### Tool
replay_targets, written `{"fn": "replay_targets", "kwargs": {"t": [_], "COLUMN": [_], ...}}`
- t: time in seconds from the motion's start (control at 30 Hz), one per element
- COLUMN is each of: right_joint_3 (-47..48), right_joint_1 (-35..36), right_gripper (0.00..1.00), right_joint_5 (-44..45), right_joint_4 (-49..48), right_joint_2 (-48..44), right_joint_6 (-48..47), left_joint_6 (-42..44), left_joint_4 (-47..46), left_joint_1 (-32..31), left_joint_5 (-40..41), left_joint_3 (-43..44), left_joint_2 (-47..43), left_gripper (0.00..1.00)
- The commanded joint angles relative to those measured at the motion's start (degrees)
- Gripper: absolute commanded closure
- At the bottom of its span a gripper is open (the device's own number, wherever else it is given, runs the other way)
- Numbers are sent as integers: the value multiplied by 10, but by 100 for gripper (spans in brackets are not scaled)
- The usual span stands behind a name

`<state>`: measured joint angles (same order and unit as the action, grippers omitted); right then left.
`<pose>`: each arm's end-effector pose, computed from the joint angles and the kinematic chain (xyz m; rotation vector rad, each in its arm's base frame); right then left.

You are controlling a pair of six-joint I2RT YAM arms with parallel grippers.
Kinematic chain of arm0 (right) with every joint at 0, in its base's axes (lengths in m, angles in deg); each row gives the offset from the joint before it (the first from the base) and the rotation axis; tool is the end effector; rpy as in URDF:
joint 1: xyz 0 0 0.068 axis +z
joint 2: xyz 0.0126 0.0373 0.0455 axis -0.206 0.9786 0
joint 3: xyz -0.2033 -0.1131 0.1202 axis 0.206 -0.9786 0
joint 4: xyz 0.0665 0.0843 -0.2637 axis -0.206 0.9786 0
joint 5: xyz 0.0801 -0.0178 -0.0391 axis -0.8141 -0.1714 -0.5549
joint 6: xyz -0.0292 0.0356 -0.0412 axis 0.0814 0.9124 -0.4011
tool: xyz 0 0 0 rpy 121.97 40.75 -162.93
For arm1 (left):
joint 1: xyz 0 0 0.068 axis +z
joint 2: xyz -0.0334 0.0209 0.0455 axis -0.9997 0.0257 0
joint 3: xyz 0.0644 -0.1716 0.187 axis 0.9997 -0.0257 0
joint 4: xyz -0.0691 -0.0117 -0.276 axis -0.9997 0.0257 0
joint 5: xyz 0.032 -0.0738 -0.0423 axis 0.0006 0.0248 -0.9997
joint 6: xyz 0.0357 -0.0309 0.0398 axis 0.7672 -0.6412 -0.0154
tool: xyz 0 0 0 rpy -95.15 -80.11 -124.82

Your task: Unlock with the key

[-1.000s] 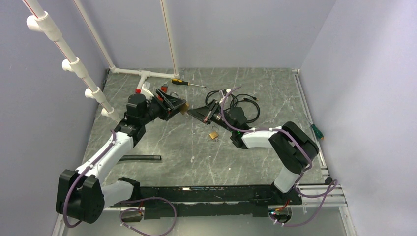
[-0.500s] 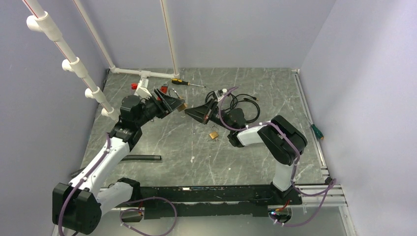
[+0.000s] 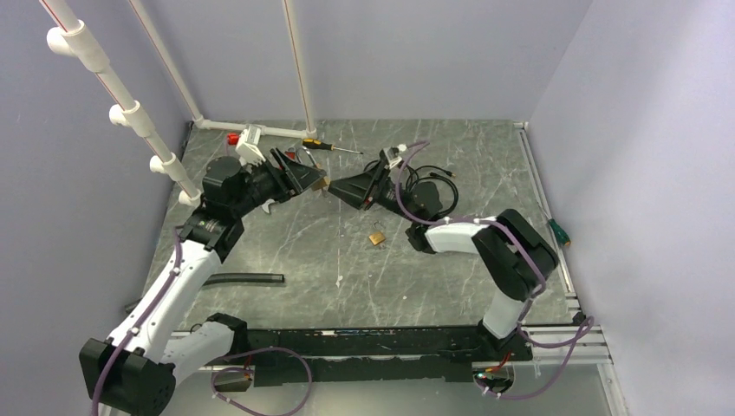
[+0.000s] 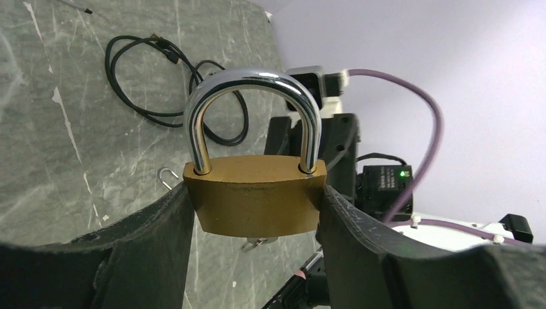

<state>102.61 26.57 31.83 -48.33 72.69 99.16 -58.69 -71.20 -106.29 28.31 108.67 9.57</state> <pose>0.2818 0.2530 0.2168 0.1424 1.6043 2.1794 0.2552 -0.1010 0.3396 -0.1947 1.8527 -1.1973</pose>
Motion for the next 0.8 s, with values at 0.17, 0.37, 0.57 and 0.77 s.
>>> {"fn": "replay_targets", "kwargs": {"t": [0.17,0.37,0.57,0.77], "right_joint_3": [6,18,24,42], "right_joint_1": [-7,39,101,115], "right_gripper": [44,43,47,48], "right_joint_5": [62,169,226,234], "right_joint_4": [278,470,499,490], "right_joint_2": [-152,-227,-230,-209], "right_joint_6": [-292,-464,-550,-580], "left_joint_6": [-23,-77,-114,-121], "left_joint_4": [51,47,38,37], "left_joint_1": [-3,-3,-3,-3], "left_joint_5": [45,64,62,52], "left_joint_3": [42,24,18,18], "left_joint_2": [-12,-8,5,11], "left_gripper": [100,100,100,100]}}
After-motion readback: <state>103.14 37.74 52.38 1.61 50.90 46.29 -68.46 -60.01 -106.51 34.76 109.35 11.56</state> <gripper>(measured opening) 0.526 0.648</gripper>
